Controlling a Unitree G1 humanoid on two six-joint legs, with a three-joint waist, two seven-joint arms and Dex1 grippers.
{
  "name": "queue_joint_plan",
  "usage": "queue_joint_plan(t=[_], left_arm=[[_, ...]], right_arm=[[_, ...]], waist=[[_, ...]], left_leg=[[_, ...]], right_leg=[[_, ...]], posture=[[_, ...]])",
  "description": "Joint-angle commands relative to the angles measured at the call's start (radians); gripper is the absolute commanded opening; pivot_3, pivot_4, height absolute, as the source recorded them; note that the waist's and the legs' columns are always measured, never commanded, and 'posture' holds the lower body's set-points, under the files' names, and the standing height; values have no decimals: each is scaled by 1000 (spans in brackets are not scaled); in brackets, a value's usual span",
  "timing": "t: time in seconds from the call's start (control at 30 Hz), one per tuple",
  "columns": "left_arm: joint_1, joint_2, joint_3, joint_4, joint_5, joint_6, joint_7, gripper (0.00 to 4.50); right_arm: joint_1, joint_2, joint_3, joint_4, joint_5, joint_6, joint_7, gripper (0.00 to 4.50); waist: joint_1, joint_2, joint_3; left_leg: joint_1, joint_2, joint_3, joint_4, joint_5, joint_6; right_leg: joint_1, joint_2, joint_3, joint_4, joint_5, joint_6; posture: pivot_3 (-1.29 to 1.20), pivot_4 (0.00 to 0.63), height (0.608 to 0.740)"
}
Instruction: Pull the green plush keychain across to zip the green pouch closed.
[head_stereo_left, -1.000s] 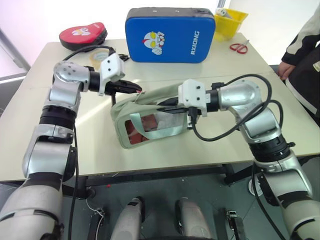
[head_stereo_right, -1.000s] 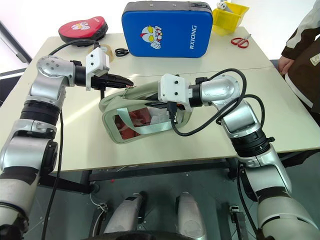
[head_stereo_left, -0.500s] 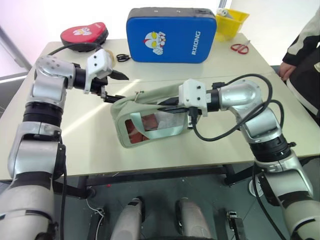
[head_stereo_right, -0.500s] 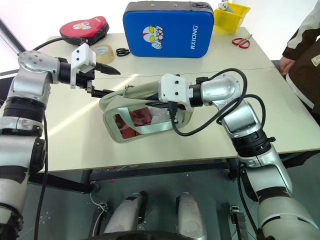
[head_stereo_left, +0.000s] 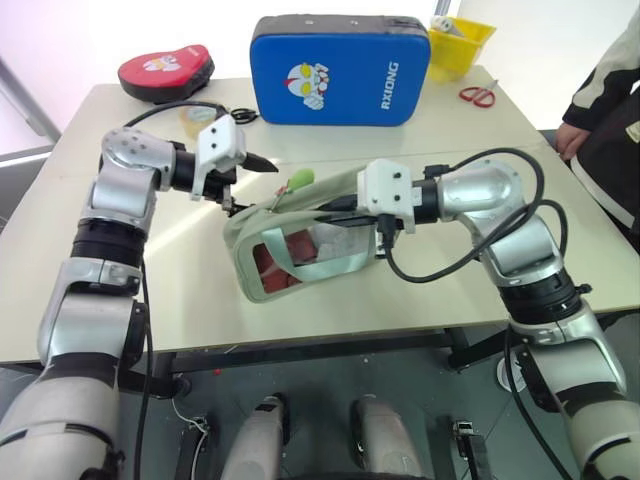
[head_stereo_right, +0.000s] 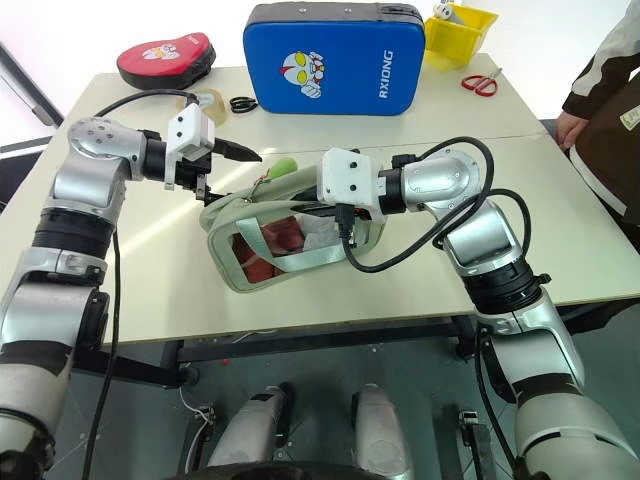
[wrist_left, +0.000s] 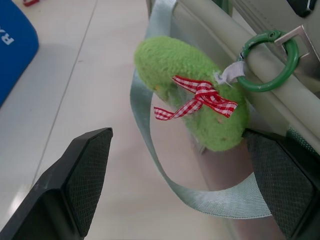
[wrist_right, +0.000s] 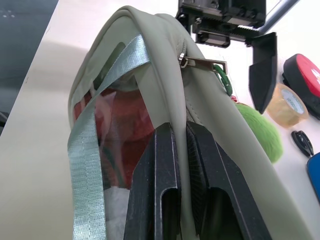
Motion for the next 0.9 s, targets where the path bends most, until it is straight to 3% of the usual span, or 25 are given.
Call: queue_joint_plan(t=[0.03,0.23,0.47,0.67,0.77,0.9], left_arm=[[-39,49,7,-23,-17,18,-59,4426],[-55,81,12,-44,-58,104,-152,4426],[-3,-25,31,-97,-72,106,-18,4426],[14,-35,19,-109,-65,79,-2,4426],[9,-29,19,-92,-57,61,4,3587],[2,-13,20,-80,-55,49,-6,1507]], right_arm=[[-11,-11,-28,-19,4,-11,-11,0],[-7,-11,-28,-22,4,-10,-12,0],[-7,-4,-24,-20,2,-13,-16,0],[-11,-7,-26,-19,4,-9,-16,0],[-12,-9,-28,-20,3,-7,-17,0],[-11,-11,-30,-19,3,-6,-19,0]], waist=[[0,0,0],[-1,0,0],[2,0,0],[-2,0,0],[0,0,0],[1,0,0]], left_leg=[[0,0,0,0,0,0],[0,0,0,0,0,0],[0,0,0,1,0,0],[0,0,0,0,0,0],[0,0,0,0,0,0],[0,0,0,0,0,0]], right_leg=[[0,0,0,0,0,0],[0,0,0,0,0,0],[1,0,0,0,0,0],[0,0,0,0,0,0],[0,0,0,0,0,0],[0,0,0,0,0,0]], posture=[[0,150,740],[0,150,740],[0,150,740],[0,150,740],[0,150,740],[0,150,740]])
